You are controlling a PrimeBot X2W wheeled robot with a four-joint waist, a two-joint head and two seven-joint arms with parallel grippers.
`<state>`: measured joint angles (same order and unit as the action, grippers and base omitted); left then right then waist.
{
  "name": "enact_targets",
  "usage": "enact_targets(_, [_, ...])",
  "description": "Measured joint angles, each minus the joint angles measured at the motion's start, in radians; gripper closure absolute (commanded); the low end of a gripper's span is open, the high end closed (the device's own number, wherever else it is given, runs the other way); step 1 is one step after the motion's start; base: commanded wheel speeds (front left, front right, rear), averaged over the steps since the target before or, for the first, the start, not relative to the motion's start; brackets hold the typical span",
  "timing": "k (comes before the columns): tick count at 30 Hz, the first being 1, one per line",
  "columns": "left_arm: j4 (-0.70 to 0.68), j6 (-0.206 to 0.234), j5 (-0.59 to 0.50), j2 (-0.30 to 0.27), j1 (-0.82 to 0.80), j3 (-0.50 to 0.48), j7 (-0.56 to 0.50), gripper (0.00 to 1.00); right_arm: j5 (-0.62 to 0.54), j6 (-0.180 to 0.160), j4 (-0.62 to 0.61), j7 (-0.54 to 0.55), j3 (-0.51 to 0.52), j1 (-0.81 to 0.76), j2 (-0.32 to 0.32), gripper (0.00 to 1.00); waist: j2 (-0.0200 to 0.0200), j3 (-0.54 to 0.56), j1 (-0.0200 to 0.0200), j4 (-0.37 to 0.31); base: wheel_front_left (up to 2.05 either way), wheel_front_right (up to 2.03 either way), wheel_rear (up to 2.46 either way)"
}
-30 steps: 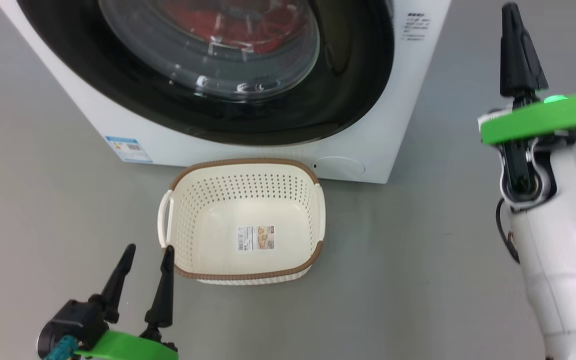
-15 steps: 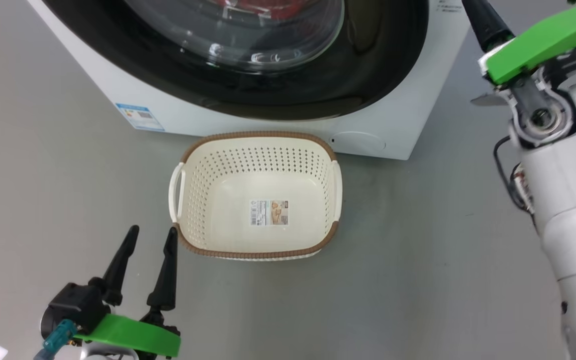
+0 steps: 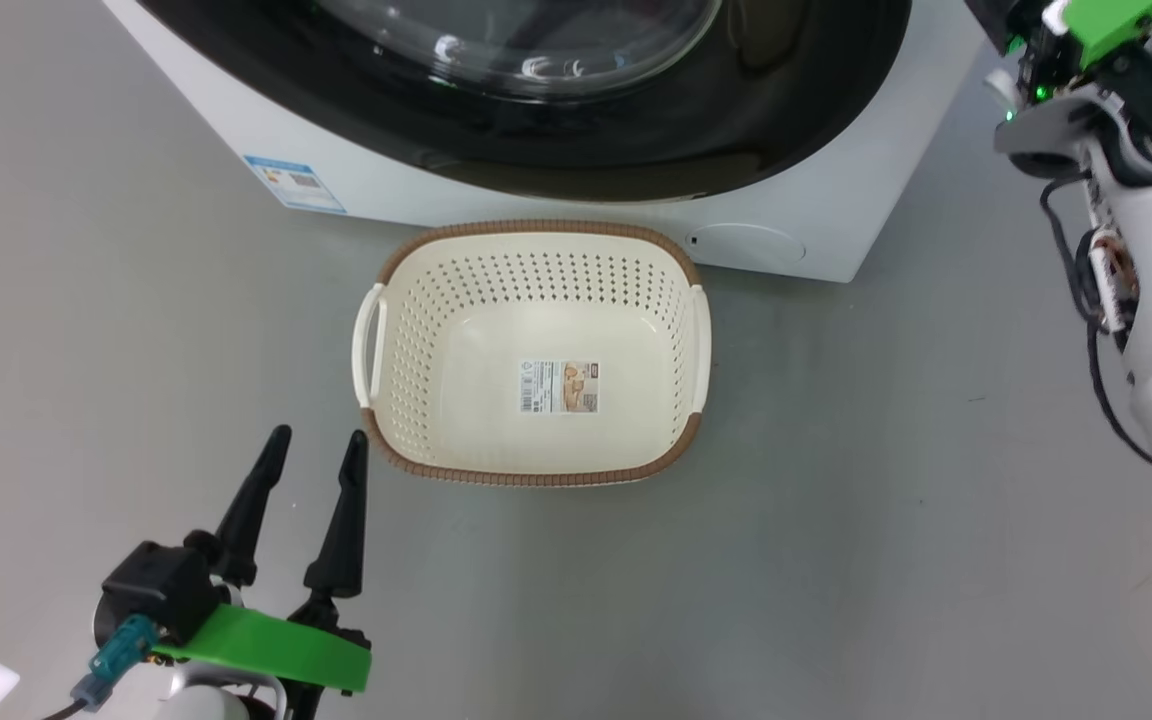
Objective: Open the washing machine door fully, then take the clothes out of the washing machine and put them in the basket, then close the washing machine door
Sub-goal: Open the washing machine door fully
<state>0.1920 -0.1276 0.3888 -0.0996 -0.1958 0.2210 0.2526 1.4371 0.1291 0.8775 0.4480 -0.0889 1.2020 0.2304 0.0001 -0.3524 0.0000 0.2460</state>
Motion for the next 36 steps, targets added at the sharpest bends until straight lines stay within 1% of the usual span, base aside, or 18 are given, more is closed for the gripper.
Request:
enact_targets(8, [-0.005, 0.0, 0.02, -0.001, -0.028, 0.01, 0.0, 0.0, 0.035, 0.0, 0.089, 0.071, 0.006, 0.09, 0.016, 1.0, 0.0, -0.039, 0.0, 0.022, 0.0, 0.0, 0.0])
enact_targets(14, [-0.005, 0.0, 0.023, 0.001, -0.041, 0.017, 0.0, 0.0, 0.038, 0.0, 0.127, 0.117, 0.001, 0.136, 0.019, 1.0, 0.0, -0.057, 0.0, 0.033, 0.0, 0.0, 0.0])
enact_targets(21, [-0.002, 0.0, 0.023, 0.005, -0.041, 0.026, 0.0, 0.0, 0.048, 0.0, 0.131, 0.196, -0.018, 0.135, 0.015, 1.0, 0.0, -0.046, 0.0, 0.038, 0.0, 0.0, 0.0])
enact_targets(27, [0.002, 0.0, 0.023, 0.006, -0.041, 0.028, 0.0, 0.0, 0.054, 0.0, 0.117, 0.25, -0.032, 0.123, -0.001, 1.0, 0.0, -0.03, 0.0, 0.039, 0.0, 0.0, 0.0])
enact_targets(36, [0.004, 0.0, 0.022, 0.007, -0.04, 0.032, 0.0, 0.0, 0.055, 0.0, 0.059, 0.292, -0.054, 0.059, -0.009, 1.0, 0.0, -0.006, 0.0, 0.037, 0.0, 0.0, 0.0])
